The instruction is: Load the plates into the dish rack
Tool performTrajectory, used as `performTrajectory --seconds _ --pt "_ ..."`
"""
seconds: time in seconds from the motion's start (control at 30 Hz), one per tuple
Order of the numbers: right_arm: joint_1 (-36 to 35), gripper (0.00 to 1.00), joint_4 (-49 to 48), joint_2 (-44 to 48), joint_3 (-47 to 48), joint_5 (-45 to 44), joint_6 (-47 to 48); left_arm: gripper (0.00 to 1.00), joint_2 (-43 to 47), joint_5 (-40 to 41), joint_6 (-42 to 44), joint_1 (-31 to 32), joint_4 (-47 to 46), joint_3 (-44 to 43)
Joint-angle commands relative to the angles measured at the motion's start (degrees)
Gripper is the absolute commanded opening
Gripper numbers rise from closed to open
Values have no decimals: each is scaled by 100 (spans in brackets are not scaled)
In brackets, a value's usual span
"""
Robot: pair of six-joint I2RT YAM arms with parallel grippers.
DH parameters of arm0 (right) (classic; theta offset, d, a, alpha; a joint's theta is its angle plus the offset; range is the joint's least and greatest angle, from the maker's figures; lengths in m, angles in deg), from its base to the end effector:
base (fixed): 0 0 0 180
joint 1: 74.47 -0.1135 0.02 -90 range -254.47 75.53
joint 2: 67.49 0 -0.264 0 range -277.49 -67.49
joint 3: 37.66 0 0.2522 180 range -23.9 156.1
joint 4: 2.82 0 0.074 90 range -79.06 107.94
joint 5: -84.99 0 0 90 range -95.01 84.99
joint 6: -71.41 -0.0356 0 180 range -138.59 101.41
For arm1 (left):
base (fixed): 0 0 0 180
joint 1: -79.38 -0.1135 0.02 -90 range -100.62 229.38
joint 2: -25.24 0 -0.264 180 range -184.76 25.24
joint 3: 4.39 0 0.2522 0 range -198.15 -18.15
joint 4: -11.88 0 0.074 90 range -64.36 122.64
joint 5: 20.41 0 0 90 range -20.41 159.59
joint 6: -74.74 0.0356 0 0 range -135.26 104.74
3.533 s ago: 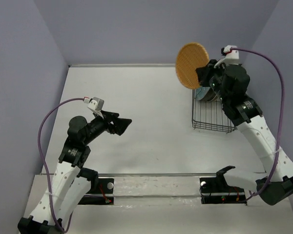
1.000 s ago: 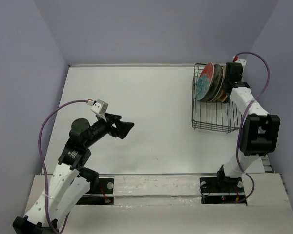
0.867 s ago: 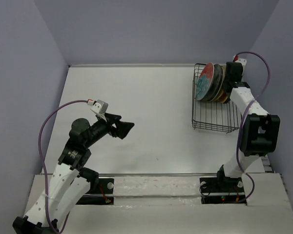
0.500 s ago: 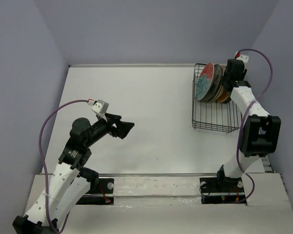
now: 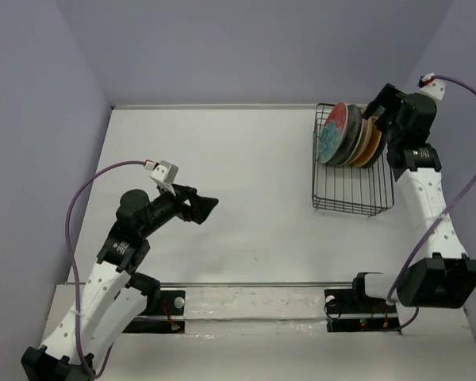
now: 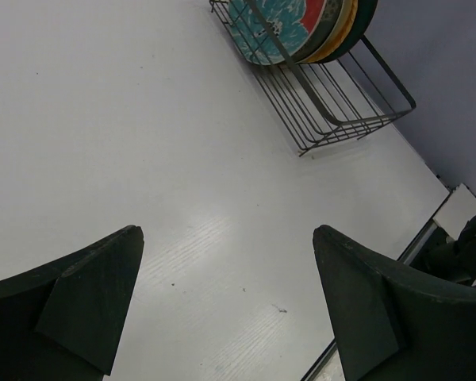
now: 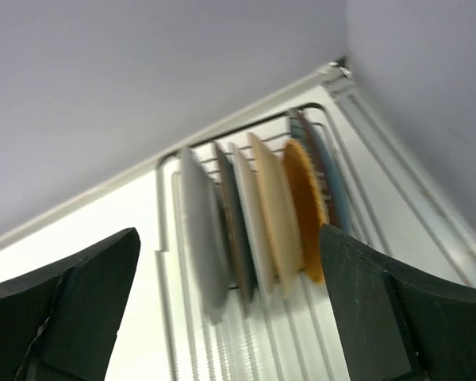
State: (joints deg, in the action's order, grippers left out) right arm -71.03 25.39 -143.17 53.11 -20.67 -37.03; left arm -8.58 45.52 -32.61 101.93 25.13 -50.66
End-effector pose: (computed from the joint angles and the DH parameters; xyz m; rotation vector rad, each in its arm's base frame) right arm 0.3025 -0.0278 0.4104 0.5288 1.7117 -0.0583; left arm 0.1361 -0.0723 0.3133 0.4132 1.6007 -0.8685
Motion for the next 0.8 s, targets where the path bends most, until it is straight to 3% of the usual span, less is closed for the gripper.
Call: performTrajectory --seconds 0.0,0.1,0.3,0.47,0.63,0.77 --pt "42 100 -74 720 -370 1482 -941 99 -54 140 108 22 -124 -282" --pt "42 100 -556 1412 -1028 2642 -1511 99 7 411 117 13 -133 -291" --pt "42 100 -988 2346 -1802 4357 -1777 99 445 1166 100 -4 -238 -229" --pt "42 100 -1146 3093 -2444 5124 -1812 99 754 1643 91 -92 -388 -106" --pt "42 100 -2769 3682 -3463 6257 -2769 99 781 1643 214 -206 -529 -71" --pt "42 100 -3036 4148 -3834 6435 -2938 99 755 1669 231 -321 -581 -62"
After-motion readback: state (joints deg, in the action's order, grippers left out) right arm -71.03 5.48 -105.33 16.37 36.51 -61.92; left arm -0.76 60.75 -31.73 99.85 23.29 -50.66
